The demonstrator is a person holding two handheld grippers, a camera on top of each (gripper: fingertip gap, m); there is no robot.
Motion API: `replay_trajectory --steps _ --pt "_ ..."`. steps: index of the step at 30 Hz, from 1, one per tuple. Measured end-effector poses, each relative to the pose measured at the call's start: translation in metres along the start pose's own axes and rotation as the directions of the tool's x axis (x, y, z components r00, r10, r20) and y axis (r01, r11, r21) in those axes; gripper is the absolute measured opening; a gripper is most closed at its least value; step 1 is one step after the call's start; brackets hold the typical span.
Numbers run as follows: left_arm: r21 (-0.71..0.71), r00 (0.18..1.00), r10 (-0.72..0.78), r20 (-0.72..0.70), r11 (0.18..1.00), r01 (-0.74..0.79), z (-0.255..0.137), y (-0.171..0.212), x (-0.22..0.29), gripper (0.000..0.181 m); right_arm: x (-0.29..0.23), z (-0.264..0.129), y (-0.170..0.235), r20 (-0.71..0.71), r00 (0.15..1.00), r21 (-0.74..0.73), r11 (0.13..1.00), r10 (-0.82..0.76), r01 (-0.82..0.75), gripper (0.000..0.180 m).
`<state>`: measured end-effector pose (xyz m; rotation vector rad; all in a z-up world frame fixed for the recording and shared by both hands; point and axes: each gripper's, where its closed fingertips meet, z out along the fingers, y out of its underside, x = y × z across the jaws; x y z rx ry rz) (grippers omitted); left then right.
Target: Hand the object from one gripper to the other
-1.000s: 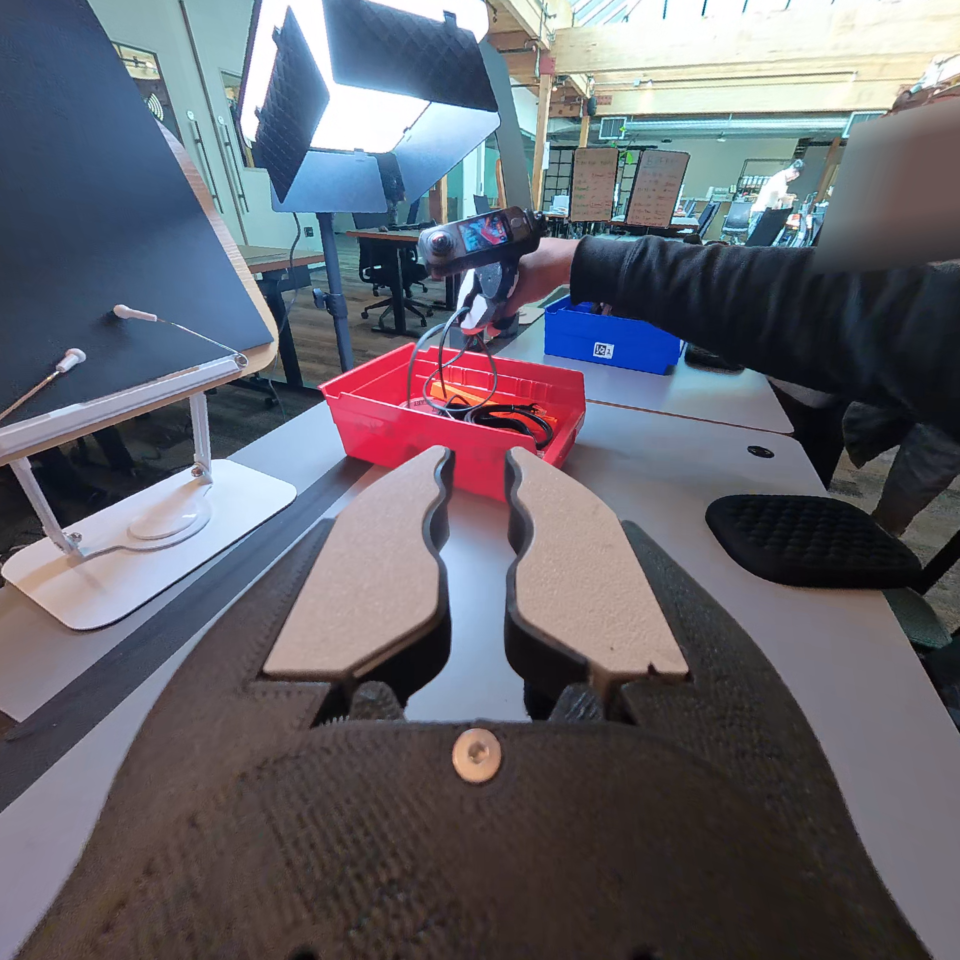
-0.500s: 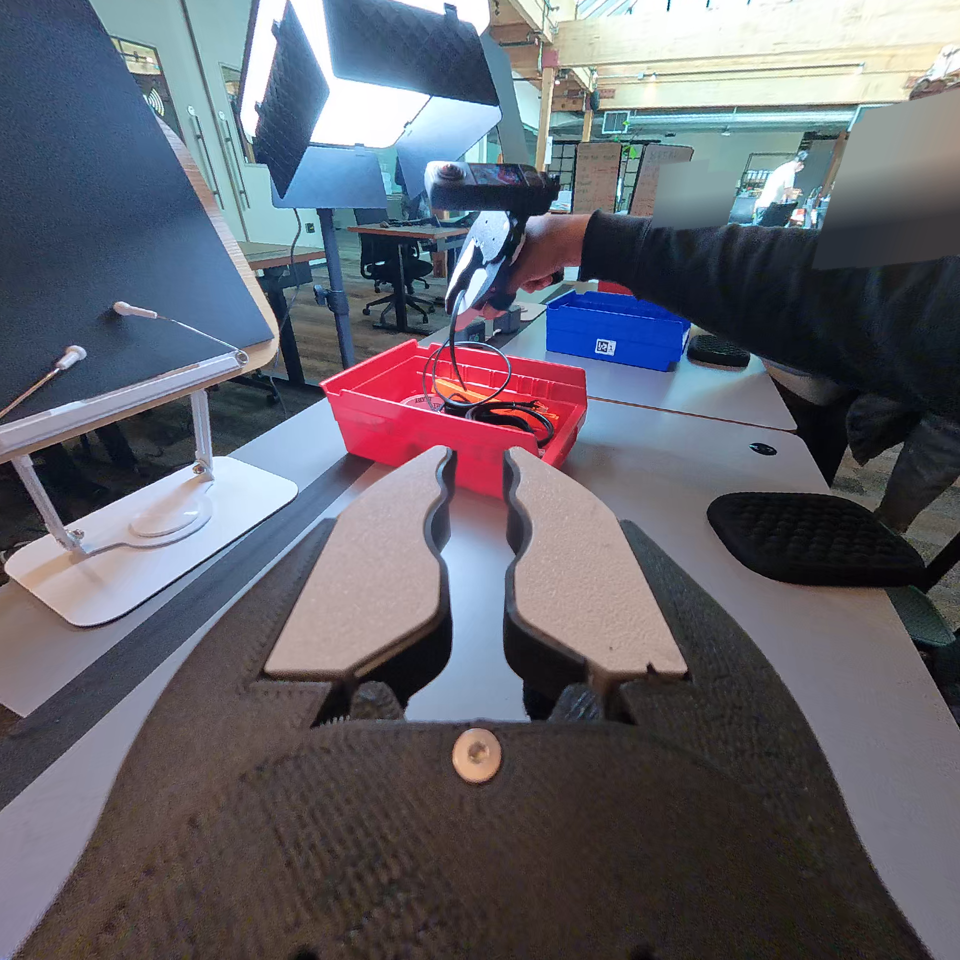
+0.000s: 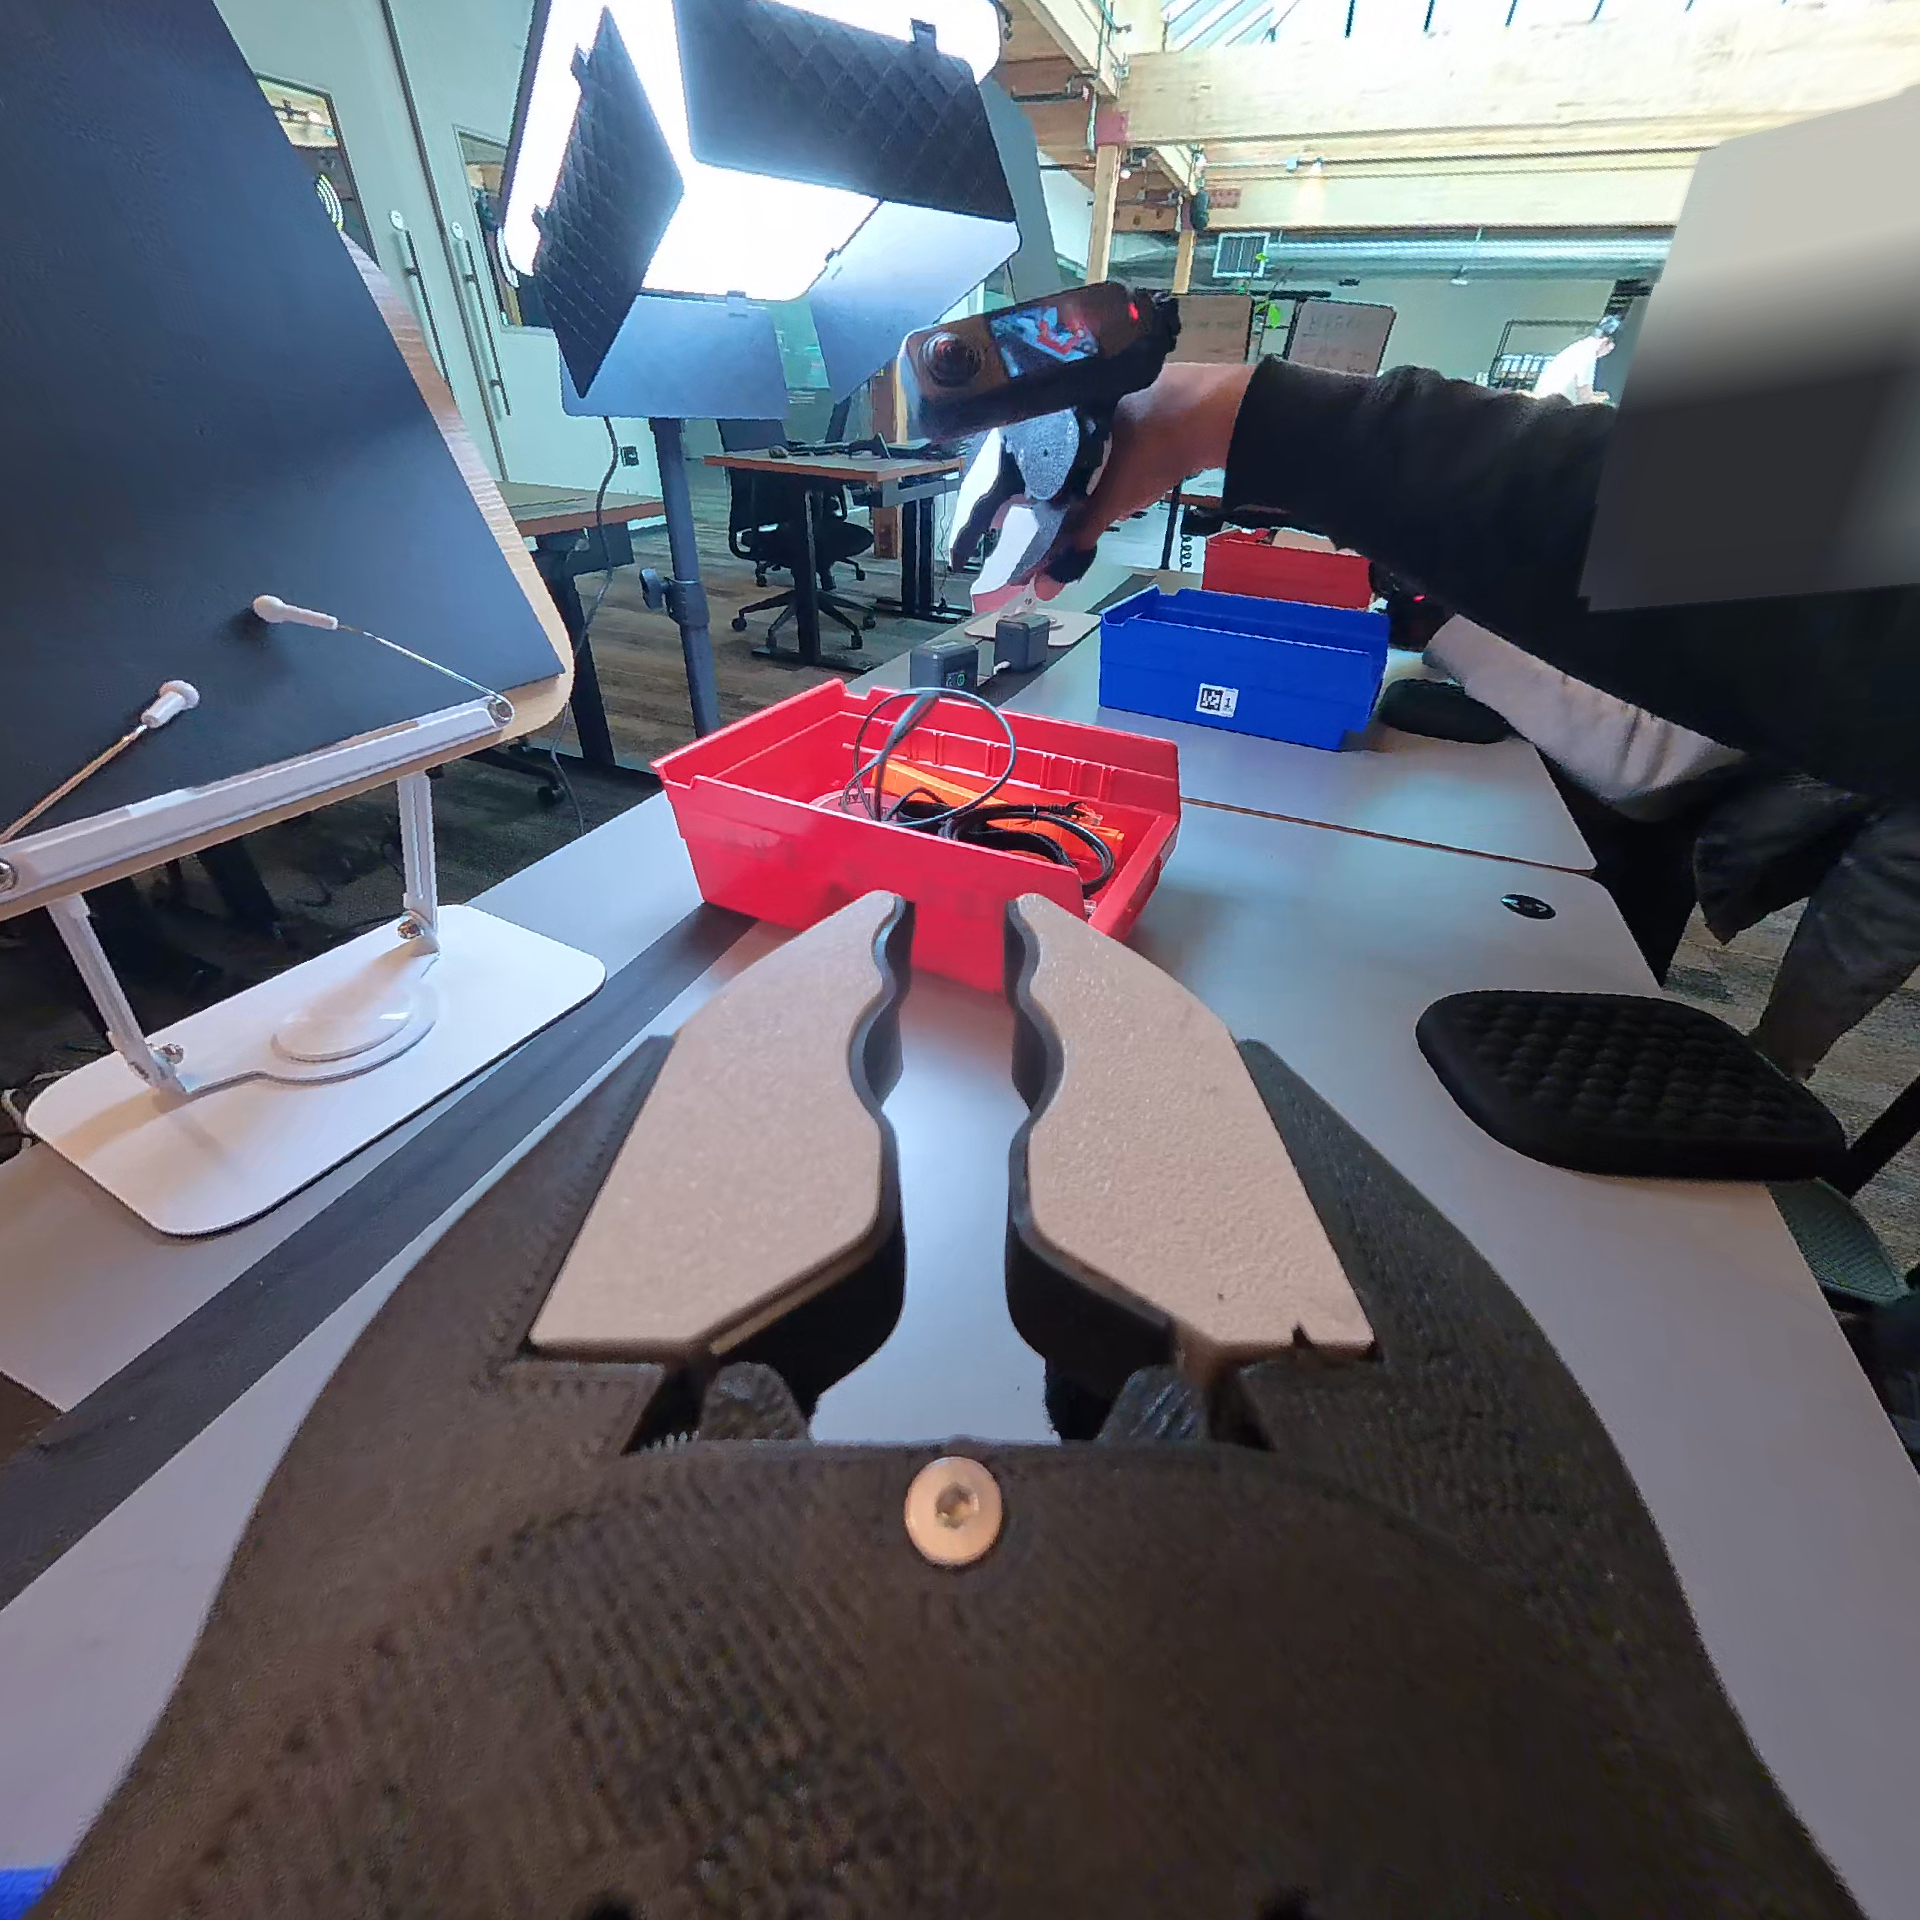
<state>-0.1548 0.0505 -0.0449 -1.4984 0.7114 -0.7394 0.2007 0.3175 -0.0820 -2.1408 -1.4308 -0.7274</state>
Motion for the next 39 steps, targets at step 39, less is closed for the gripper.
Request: replay_trajectory --steps 39 --pt "-0.166 0.557 0.12 0.822 0.985 0.034 -0.21 -0.001 -0.151 0.032 -0.253 -0.115 -0.131 0.417 0.838 0.851 0.173 0.352 -0.496 0.029"
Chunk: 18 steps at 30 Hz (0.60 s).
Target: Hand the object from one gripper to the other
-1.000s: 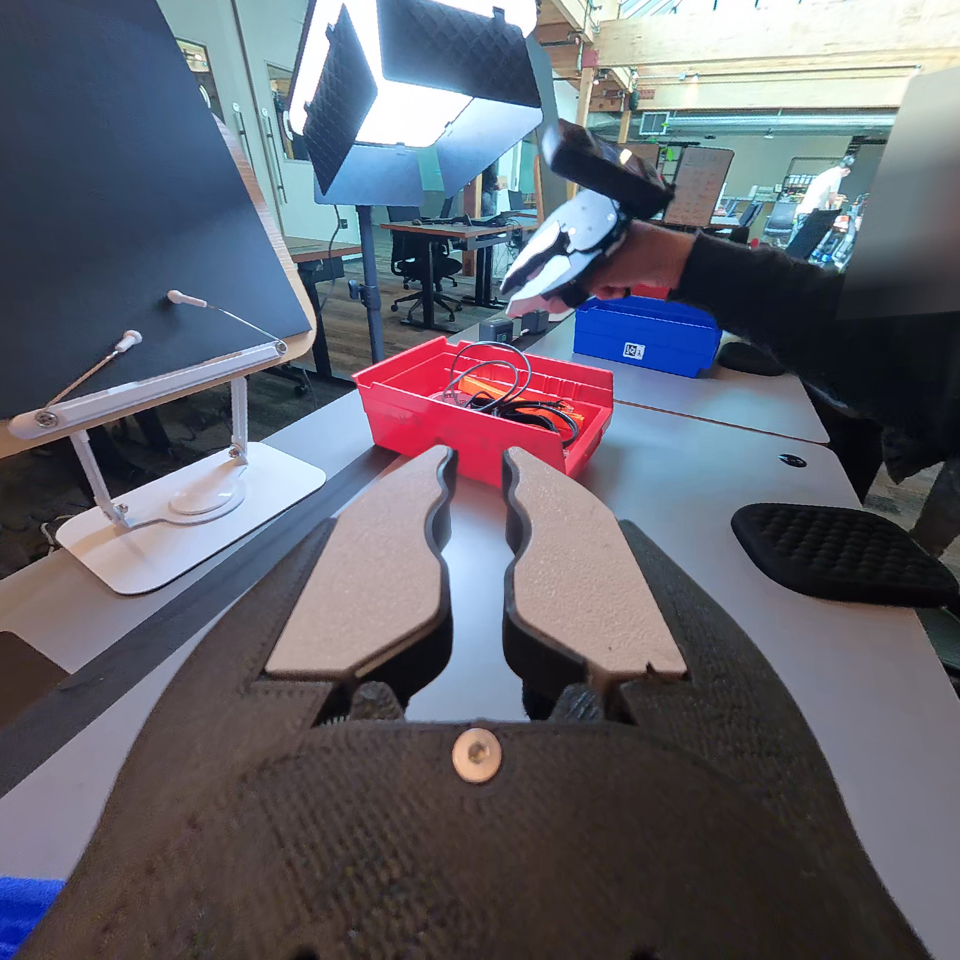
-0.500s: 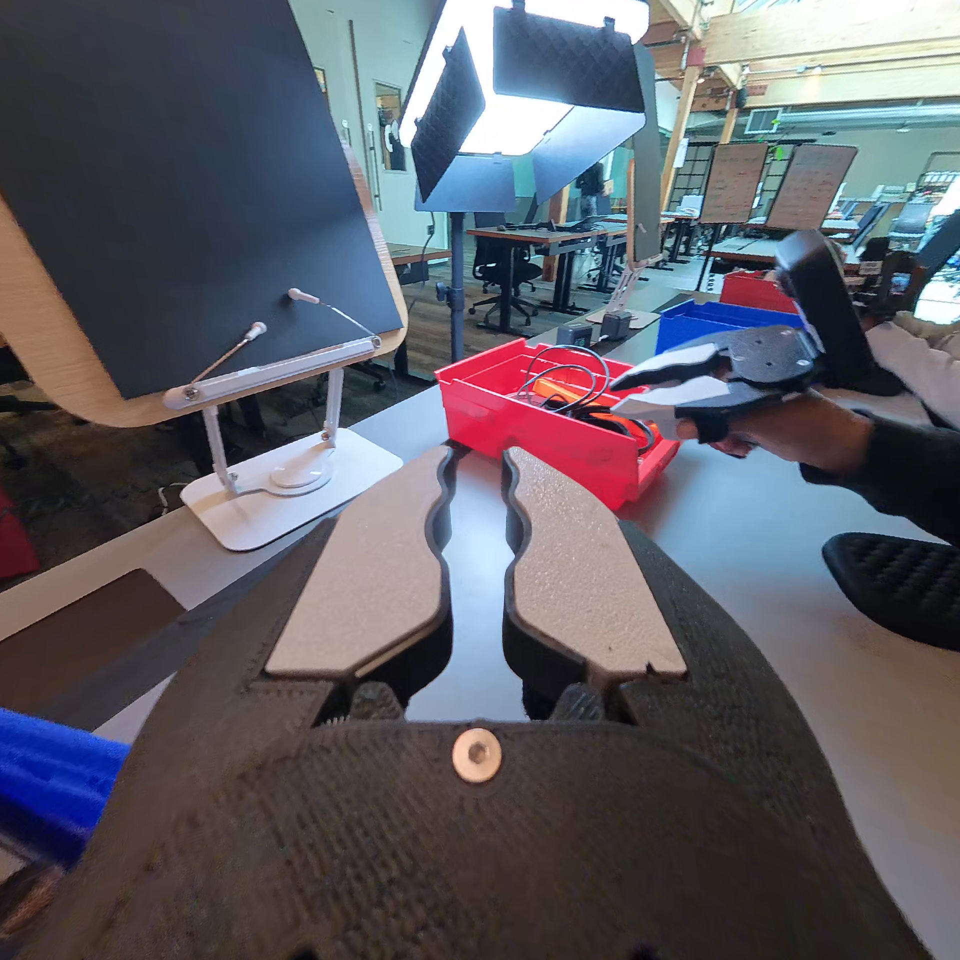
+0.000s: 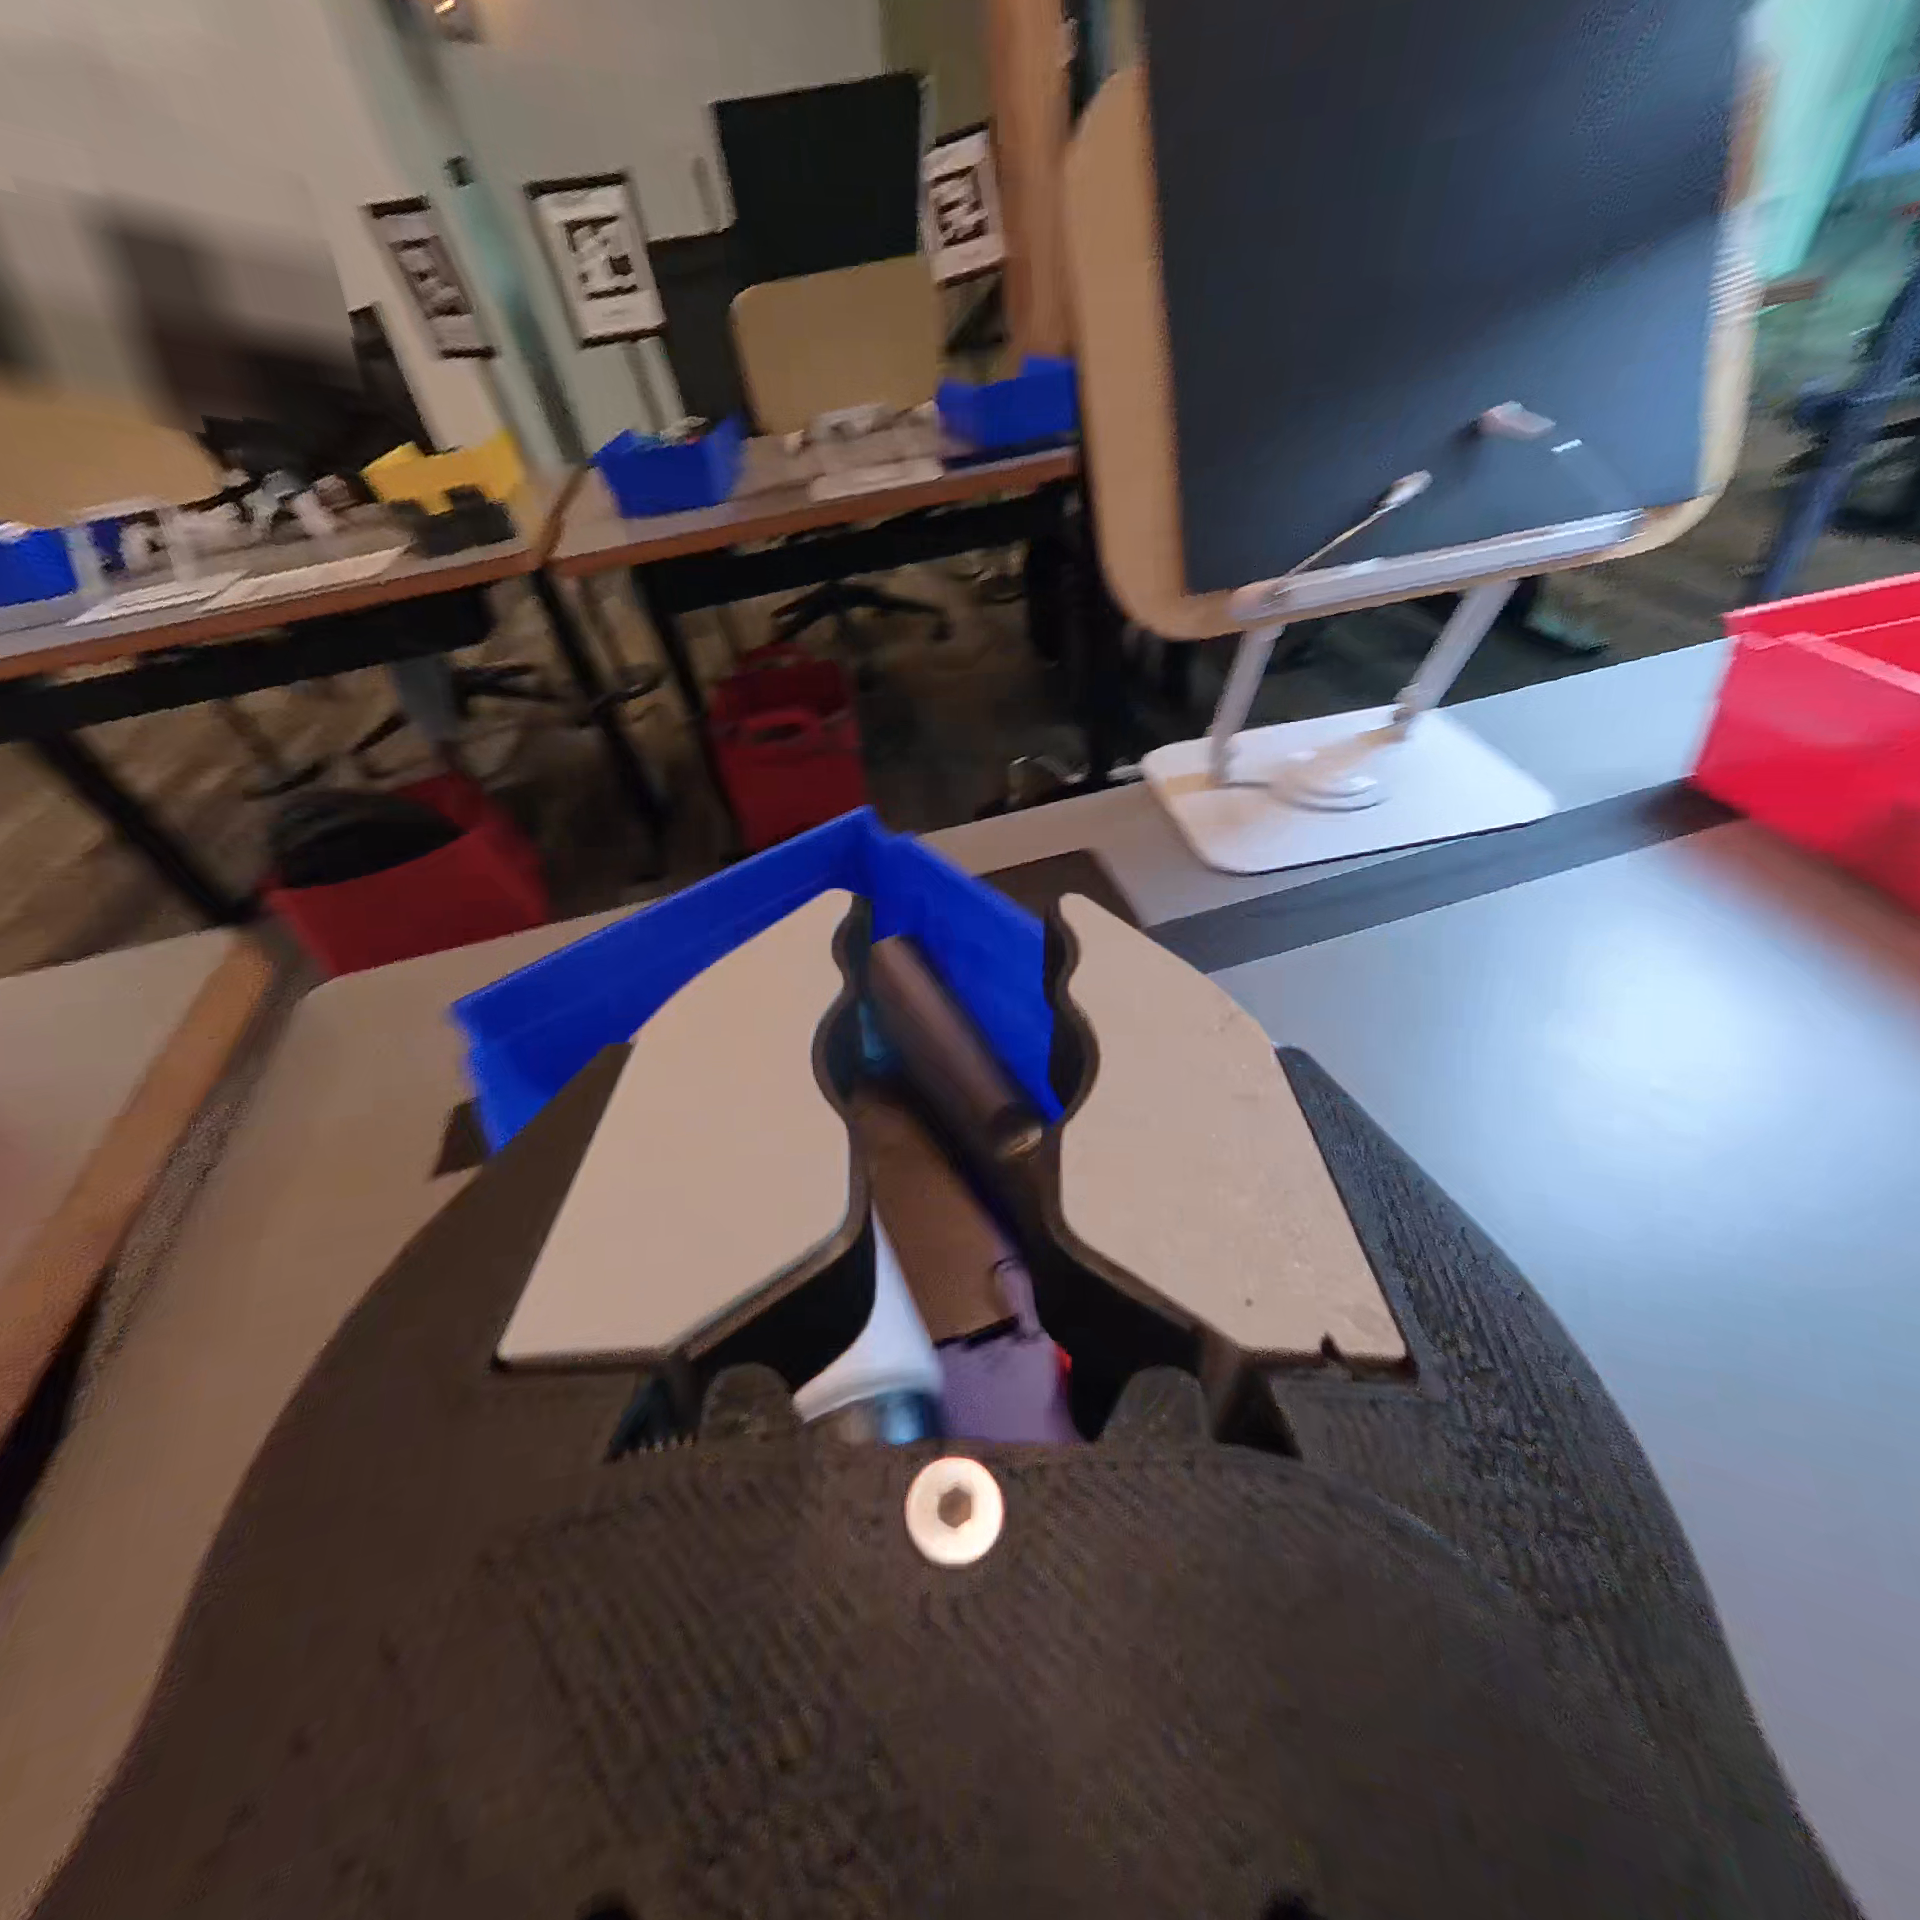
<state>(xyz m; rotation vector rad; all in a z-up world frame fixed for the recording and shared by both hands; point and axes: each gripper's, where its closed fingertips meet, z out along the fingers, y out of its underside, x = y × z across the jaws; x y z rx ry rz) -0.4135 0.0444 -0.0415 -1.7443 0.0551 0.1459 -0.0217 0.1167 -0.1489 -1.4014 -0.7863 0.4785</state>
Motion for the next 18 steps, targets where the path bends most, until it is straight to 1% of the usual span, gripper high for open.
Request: replay_trajectory --steps 3,5,7,12,18 --pt "-0.127 0.994 0.019 0.109 0.992 -0.005 0.002 0.026 -0.029 0.041 -0.007 0.003 0.008 0.017 0.999 -0.023 0.998 -0.05 0.051 0.026" --pt "-0.228 0.99 0.041 0.137 0.974 -0.008 0.01 0.047 -0.035 0.051 -0.01 0.003 0.01 0.033 0.998 -0.027 0.998 -0.059 0.06 0.025" --pt "-0.308 0.984 0.084 0.155 0.951 -0.032 0.018 0.065 -0.036 0.055 -0.014 0.003 0.01 0.05 0.997 -0.026 0.998 -0.061 0.062 0.023" --pt "-0.492 0.973 0.172 0.156 0.867 -0.075 0.034 0.108 -0.033 0.059 -0.019 0.003 0.013 0.068 0.995 -0.031 0.997 -0.073 0.075 0.021" --pt "-0.601 0.968 0.217 0.129 0.793 -0.097 0.044 0.141 -0.028 0.059 -0.024 0.002 0.013 0.085 0.993 -0.022 0.996 -0.085 0.087 0.019"
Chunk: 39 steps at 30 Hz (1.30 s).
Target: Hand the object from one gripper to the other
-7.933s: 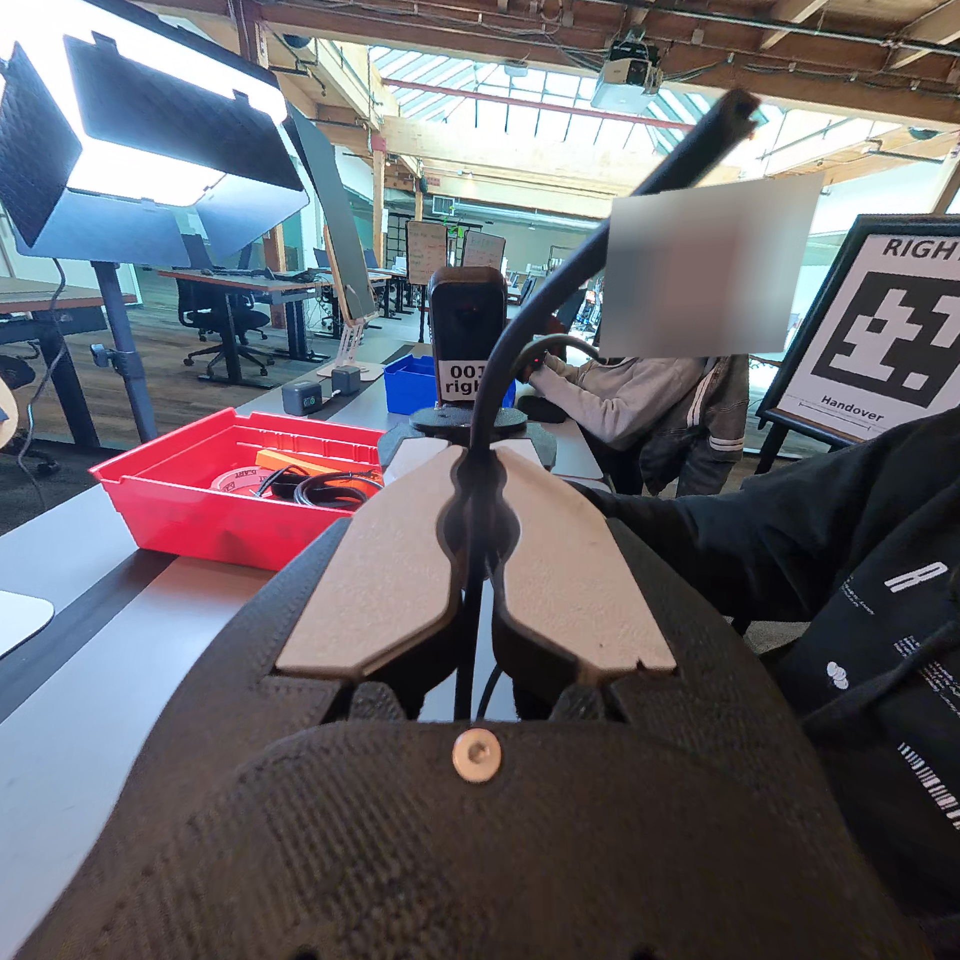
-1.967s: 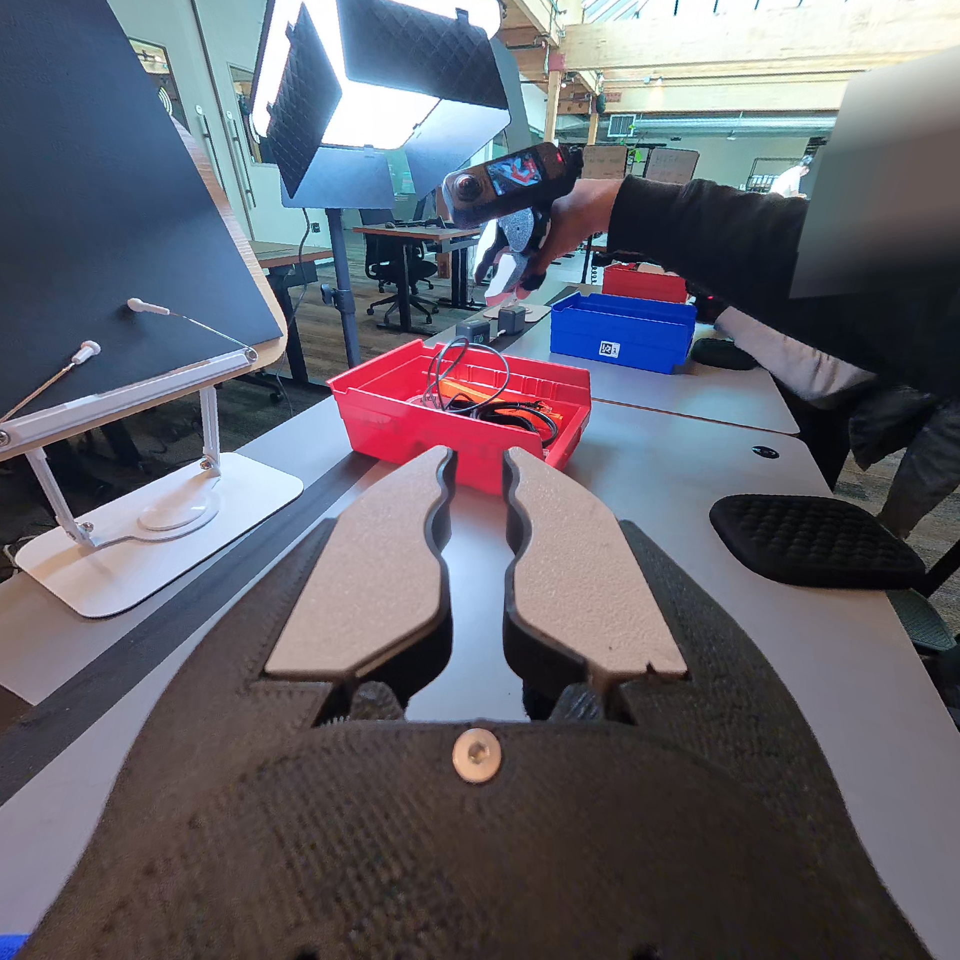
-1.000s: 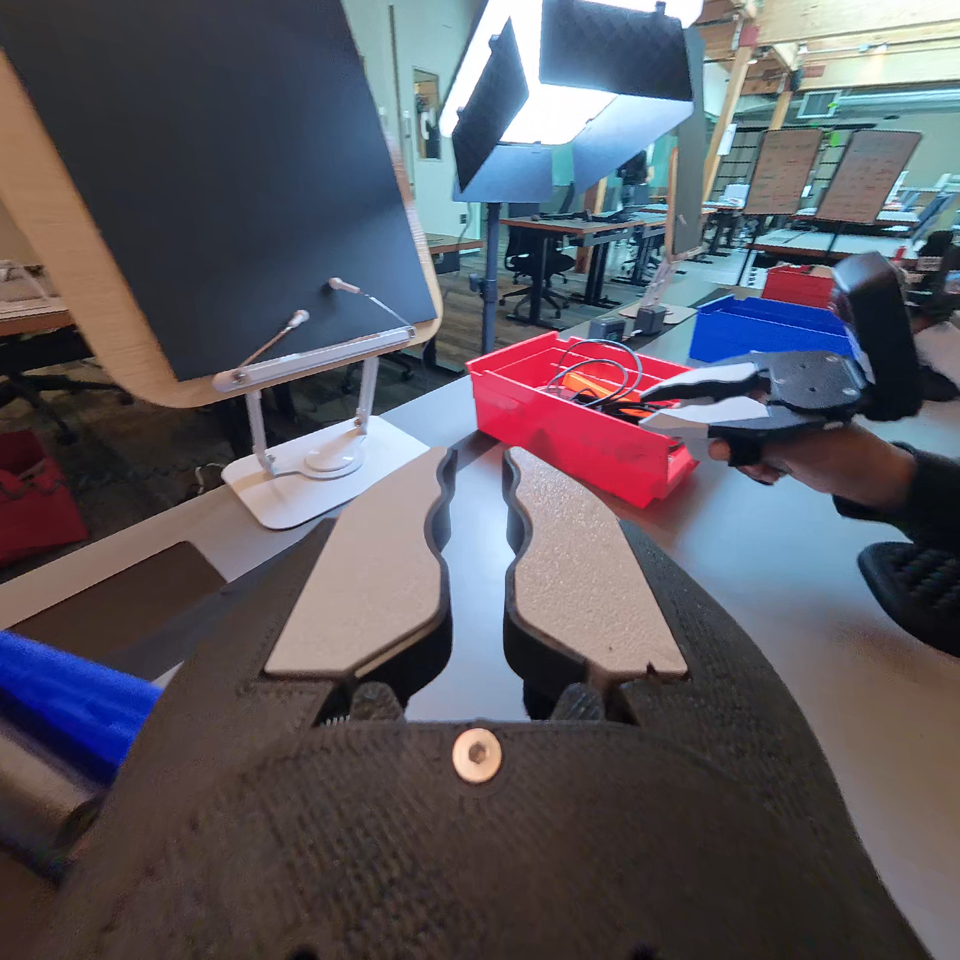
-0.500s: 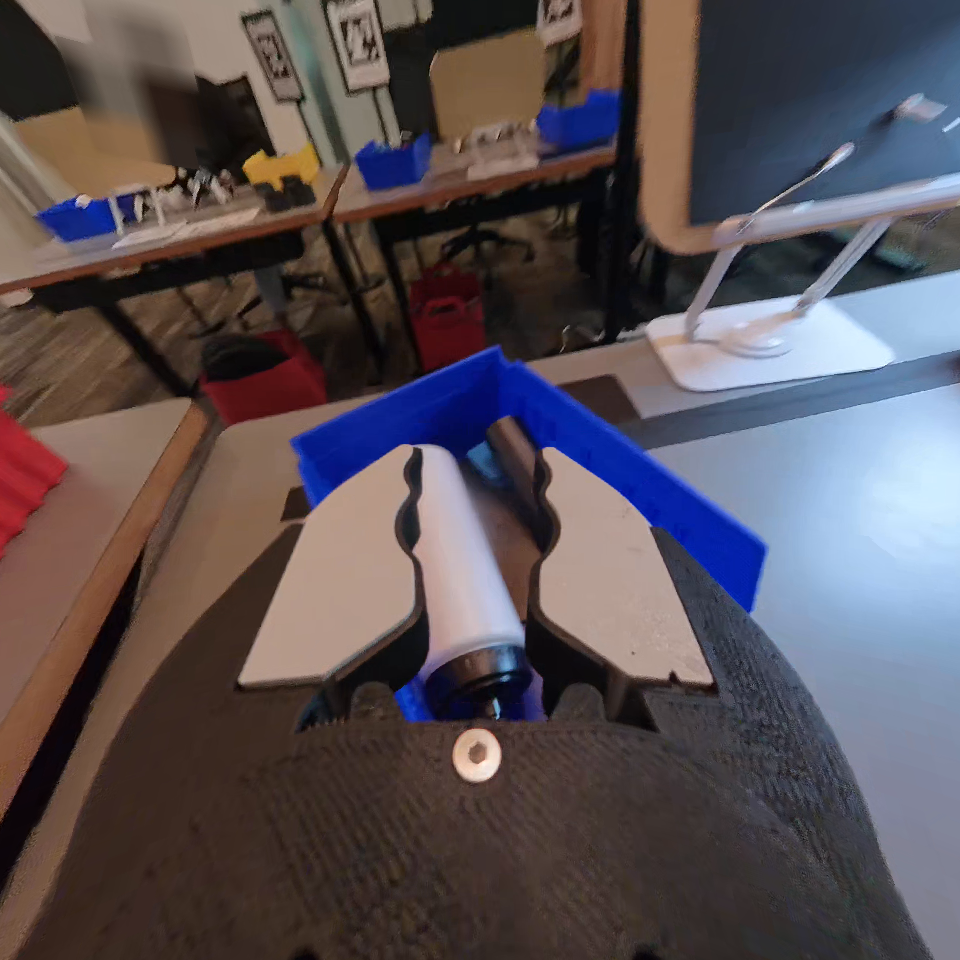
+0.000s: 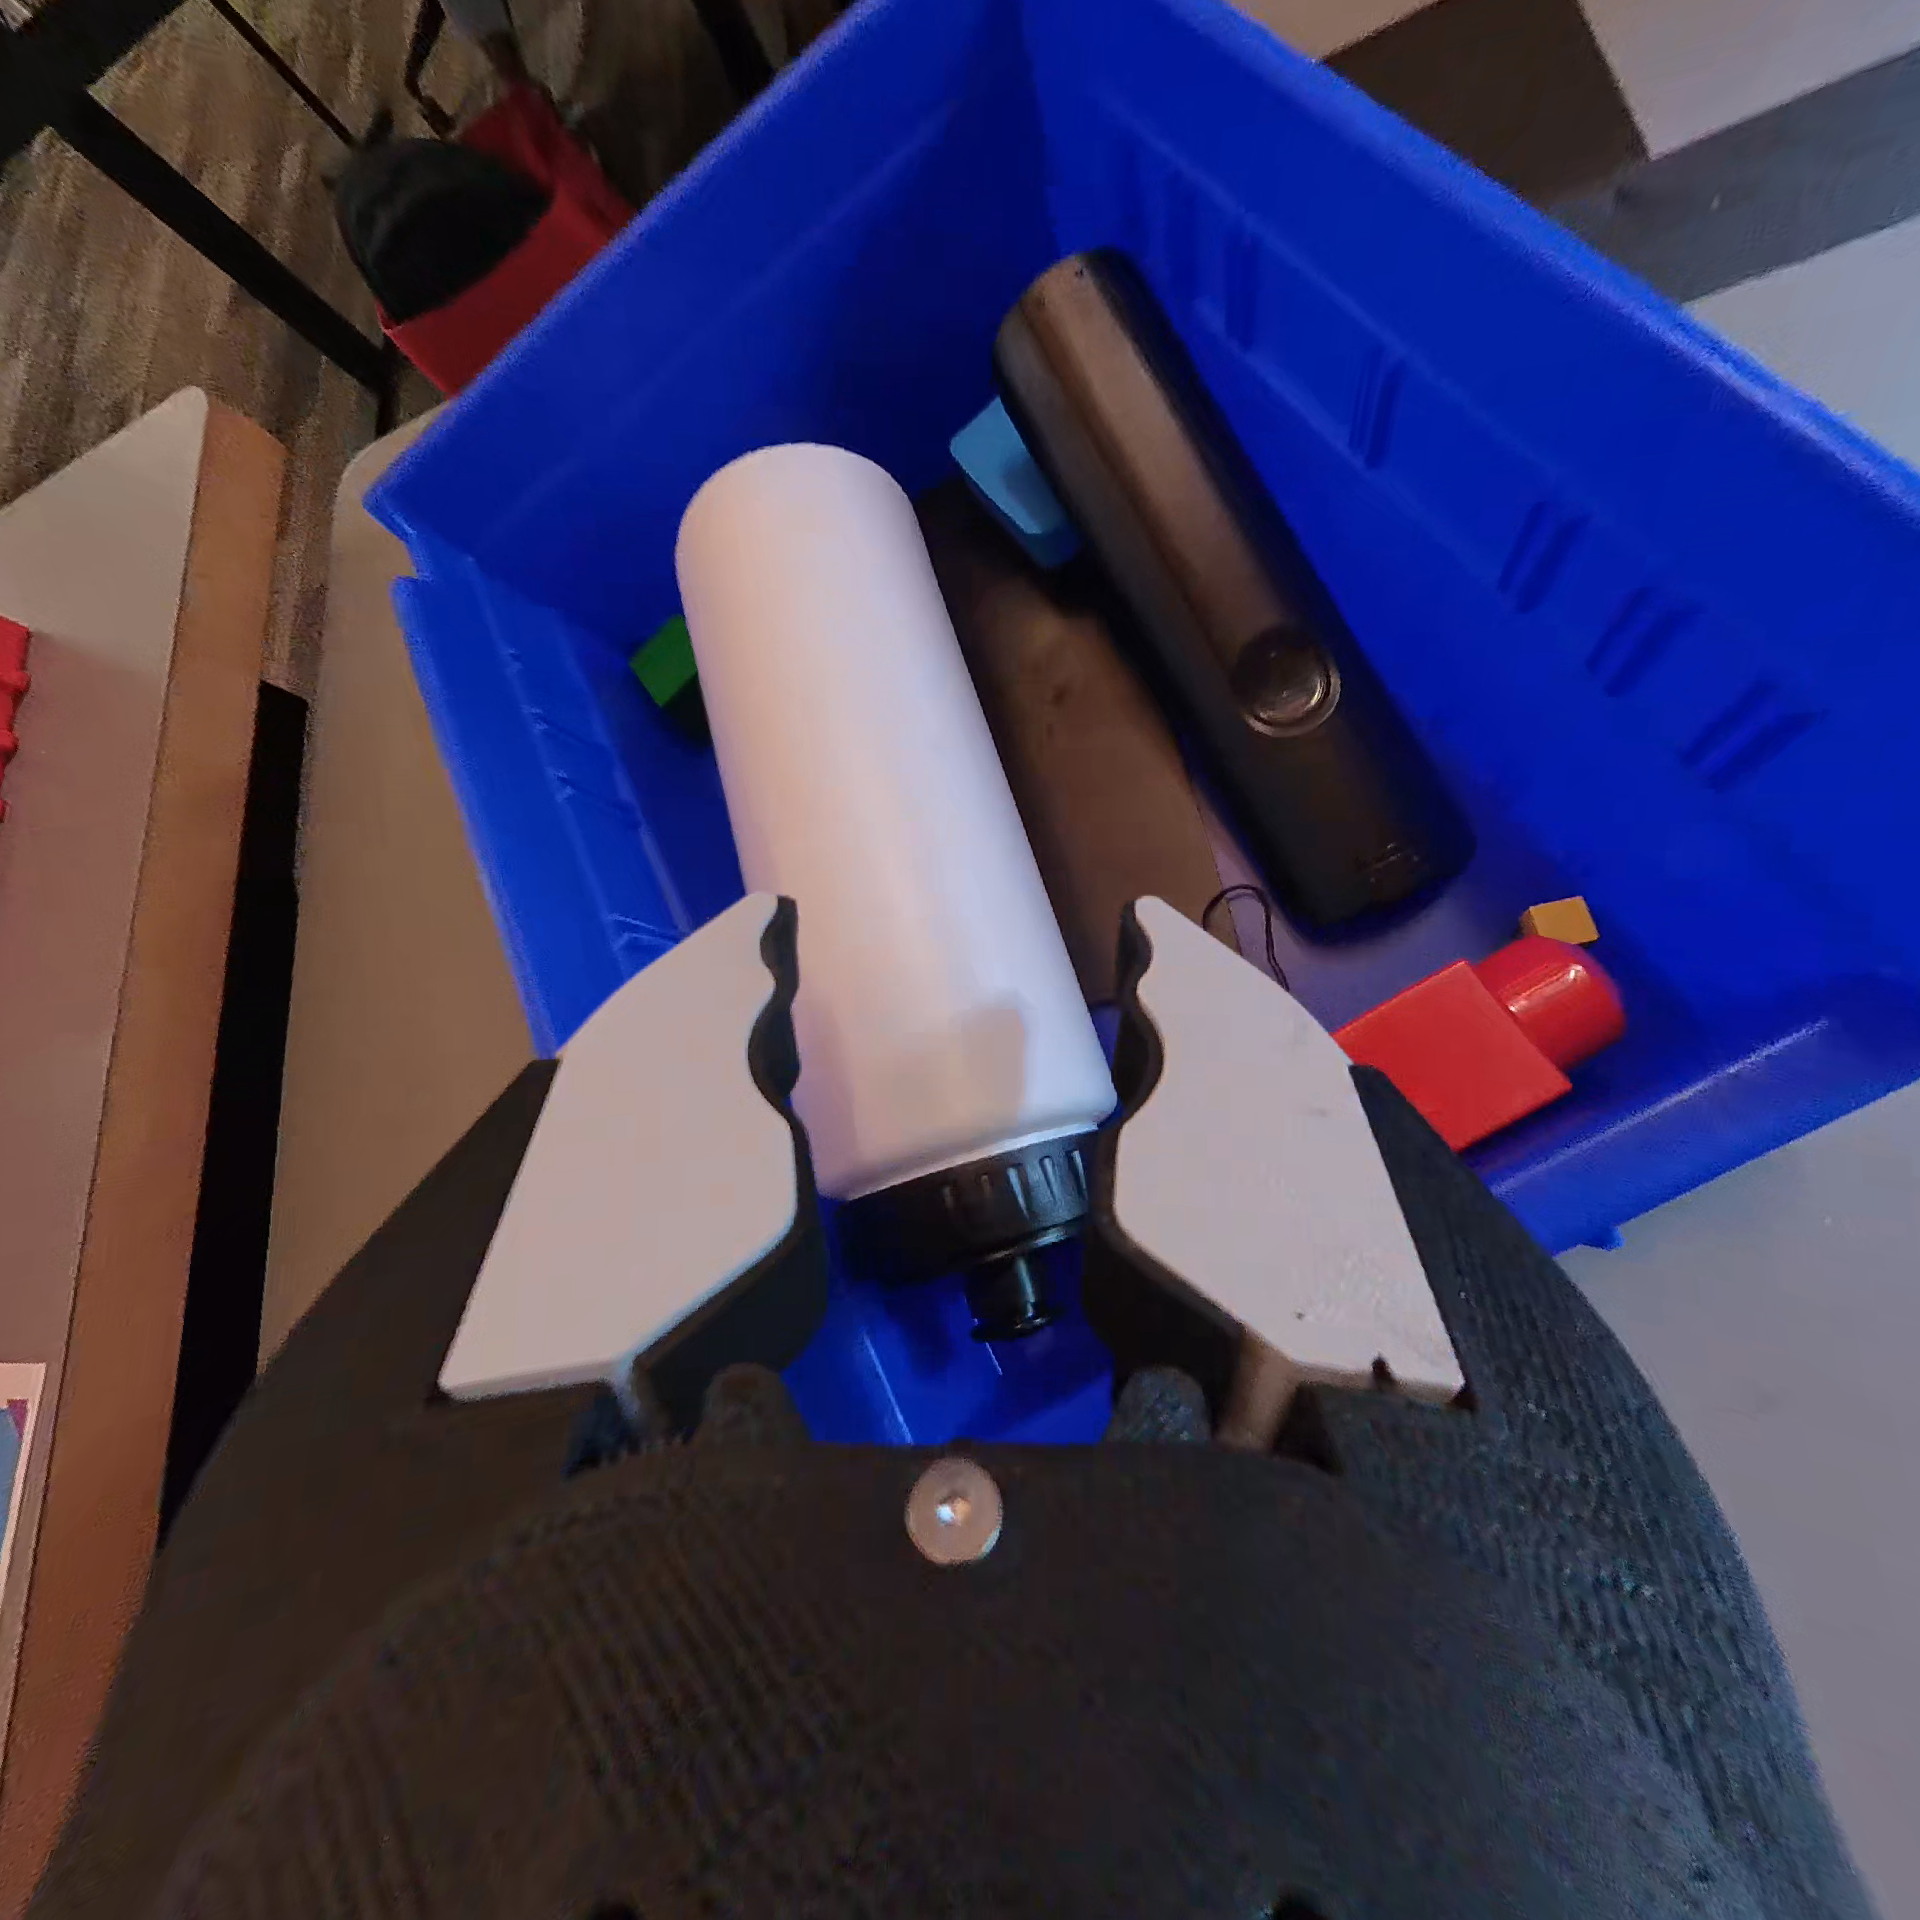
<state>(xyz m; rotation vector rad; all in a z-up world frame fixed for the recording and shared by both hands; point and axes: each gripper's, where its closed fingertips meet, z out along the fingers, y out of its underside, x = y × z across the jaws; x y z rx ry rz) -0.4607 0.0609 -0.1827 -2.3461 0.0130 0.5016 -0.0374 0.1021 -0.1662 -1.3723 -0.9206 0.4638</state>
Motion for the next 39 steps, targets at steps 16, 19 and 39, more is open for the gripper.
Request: replay_trajectory --steps 16,19,39 --pt "-0.23 0.75 -0.124 -0.65 0.972 -0.038 0.004 0.003 0.115 0.044 0.006 0.002 0.001 0.04 0.997 -0.008 0.998 0.061 -0.061 0.013" --pt "-0.364 0.763 -0.118 -0.636 0.917 -0.162 0.007 0.023 0.112 0.044 0.003 0.004 0.002 0.067 0.993 -0.015 0.995 0.095 -0.094 0.013" --pt "-0.58 0.803 -0.217 -0.556 0.792 -0.188 0.006 0.033 0.103 0.038 -0.01 0.002 0.006 0.114 0.989 -0.031 0.995 0.098 -0.095 0.008"
